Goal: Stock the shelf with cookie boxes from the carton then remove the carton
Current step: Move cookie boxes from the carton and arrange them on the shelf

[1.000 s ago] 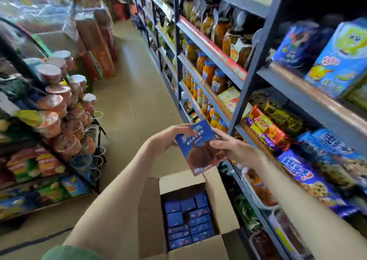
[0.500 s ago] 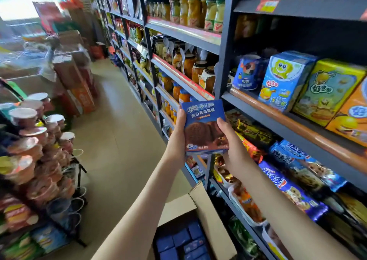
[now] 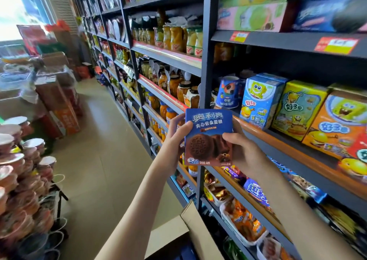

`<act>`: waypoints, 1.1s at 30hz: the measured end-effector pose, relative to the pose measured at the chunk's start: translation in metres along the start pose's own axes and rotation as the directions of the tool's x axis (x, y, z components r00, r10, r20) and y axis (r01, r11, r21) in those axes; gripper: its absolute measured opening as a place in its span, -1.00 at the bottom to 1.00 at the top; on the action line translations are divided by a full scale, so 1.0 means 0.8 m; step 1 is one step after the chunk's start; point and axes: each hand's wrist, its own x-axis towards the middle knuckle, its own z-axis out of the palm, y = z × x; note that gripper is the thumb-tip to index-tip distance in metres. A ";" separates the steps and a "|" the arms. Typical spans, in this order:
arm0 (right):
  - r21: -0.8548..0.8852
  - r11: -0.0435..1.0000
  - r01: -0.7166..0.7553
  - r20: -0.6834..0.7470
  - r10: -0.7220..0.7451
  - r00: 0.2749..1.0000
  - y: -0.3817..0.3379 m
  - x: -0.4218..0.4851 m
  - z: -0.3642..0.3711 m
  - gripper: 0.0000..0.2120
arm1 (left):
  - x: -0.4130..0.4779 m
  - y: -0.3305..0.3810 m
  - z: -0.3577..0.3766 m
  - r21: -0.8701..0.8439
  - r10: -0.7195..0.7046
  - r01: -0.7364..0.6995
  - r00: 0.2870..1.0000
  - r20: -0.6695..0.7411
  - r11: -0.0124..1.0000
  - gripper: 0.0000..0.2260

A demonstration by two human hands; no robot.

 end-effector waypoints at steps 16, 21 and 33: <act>-0.287 0.950 0.124 -0.324 -0.218 0.921 -0.130 -0.097 -0.028 -0.47 | 0.054 0.069 0.131 0.144 0.101 -0.163 0.927 0.362 0.976 -0.68; -0.356 0.914 0.192 -0.401 -0.335 0.853 -0.187 -0.144 -0.027 -0.51 | 0.054 0.097 0.212 0.075 0.224 -0.283 0.873 0.434 0.956 -0.72; -0.537 0.801 0.264 -0.441 -0.533 0.722 -0.325 -0.255 -0.031 -0.46 | 0.018 0.159 0.366 0.064 0.313 -0.410 0.780 0.541 0.910 -0.75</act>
